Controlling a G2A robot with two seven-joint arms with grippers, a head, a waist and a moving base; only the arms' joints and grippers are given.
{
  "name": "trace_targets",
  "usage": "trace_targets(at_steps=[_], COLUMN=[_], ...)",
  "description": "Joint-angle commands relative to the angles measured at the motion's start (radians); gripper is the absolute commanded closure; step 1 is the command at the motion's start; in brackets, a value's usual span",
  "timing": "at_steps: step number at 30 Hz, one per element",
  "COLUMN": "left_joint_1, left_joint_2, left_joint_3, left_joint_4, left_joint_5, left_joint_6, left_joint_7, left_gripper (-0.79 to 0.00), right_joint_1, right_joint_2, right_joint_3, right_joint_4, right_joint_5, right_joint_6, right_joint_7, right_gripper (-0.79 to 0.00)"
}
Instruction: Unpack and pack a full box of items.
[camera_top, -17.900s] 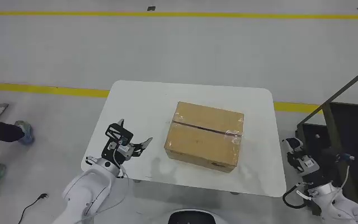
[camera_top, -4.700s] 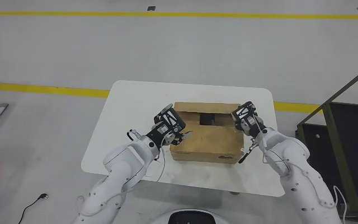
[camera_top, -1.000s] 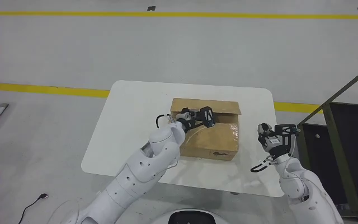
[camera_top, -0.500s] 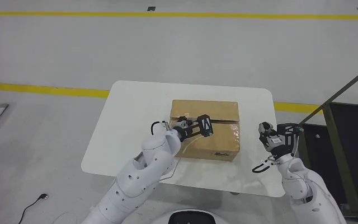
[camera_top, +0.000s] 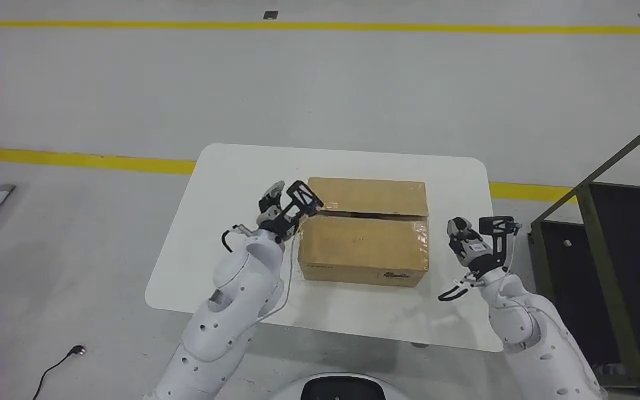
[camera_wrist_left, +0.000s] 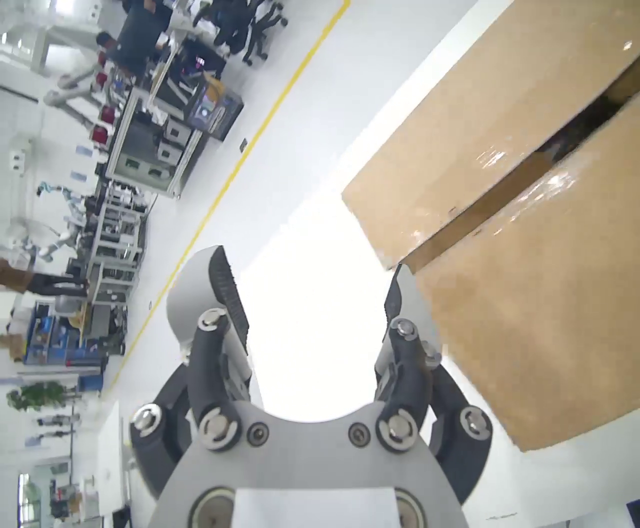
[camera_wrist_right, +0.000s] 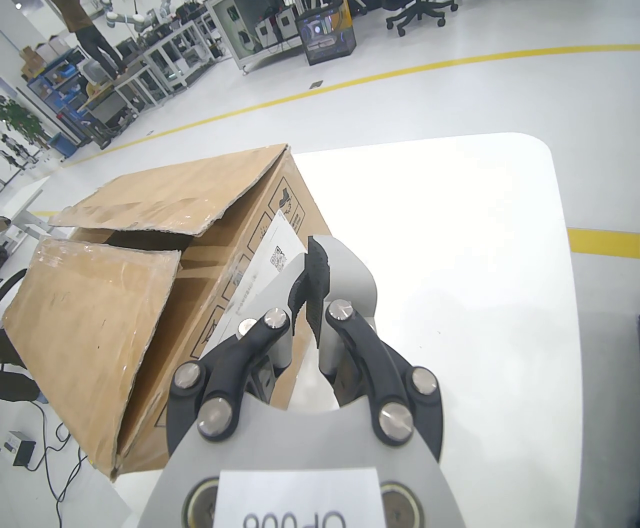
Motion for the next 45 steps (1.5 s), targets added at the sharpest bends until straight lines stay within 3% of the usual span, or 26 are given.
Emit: trace_targets(at_steps=[1, 9, 21, 33, 45], left_joint_1=[0.016, 0.024, 0.028, 0.106, 0.232], left_joint_2=[0.003, 0.0, 0.0, 0.01, 0.033], left_joint_3=[-0.02, -0.018, 0.004, 0.002, -0.051], left_joint_4=[0.02, 0.113, 0.126, 0.01, -0.165], left_joint_5=[0.007, -0.025, -0.053, -0.084, -0.101], left_joint_6=[-0.001, -0.037, -0.179, -0.291, -0.37], left_joint_7=[-0.001, 0.008, 0.011, -0.007, -0.041], left_gripper=[0.0, 0.0, 0.0, 0.0, 0.0], right_joint_1=[0.003, 0.017, -0.014, -0.064, -0.199], right_joint_2=[-0.002, -0.005, -0.006, -0.004, 0.007], right_joint_3=[-0.008, -0.027, -0.043, -0.054, -0.009], right_joint_4=[0.006, 0.03, 0.025, -0.018, -0.156], right_joint_5=[-0.001, 0.003, 0.01, 0.015, 0.006], right_joint_6=[0.001, -0.018, -0.077, -0.14, -0.16], right_joint_7=[-0.003, 0.001, 0.016, 0.051, 0.065], right_gripper=[0.0, 0.0, 0.0, 0.0, 0.0])
